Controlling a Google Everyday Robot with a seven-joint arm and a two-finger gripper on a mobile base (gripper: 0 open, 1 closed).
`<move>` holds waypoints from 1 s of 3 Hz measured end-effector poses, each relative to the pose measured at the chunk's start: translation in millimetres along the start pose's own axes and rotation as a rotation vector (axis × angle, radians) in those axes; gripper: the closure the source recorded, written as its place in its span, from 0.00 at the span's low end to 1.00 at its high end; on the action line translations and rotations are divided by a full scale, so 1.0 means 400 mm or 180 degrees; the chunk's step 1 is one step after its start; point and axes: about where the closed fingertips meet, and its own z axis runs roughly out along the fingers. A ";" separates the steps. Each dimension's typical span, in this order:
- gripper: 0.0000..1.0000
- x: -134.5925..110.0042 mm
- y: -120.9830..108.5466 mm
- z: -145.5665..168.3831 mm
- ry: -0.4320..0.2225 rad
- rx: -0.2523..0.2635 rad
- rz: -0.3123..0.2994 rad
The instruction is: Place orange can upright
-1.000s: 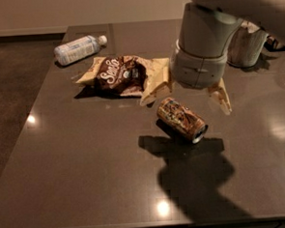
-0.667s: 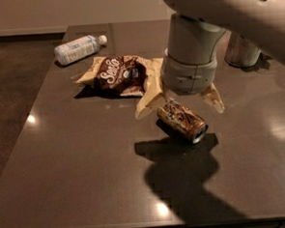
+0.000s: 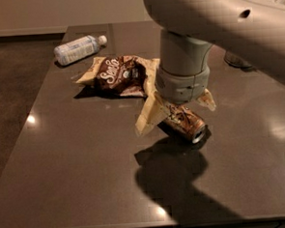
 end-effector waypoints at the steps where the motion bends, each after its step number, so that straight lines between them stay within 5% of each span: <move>1: 0.00 -0.012 -0.003 0.020 -0.0044 0.0021 -0.0269; 2: 0.08 -0.013 0.006 0.030 -0.0057 0.0022 -0.0357; 3: 0.31 0.001 0.024 0.030 0.0033 0.0026 -0.0250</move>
Offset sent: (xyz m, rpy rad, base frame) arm -0.0072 -0.0191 -0.0174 -0.0278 0.0605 0.1186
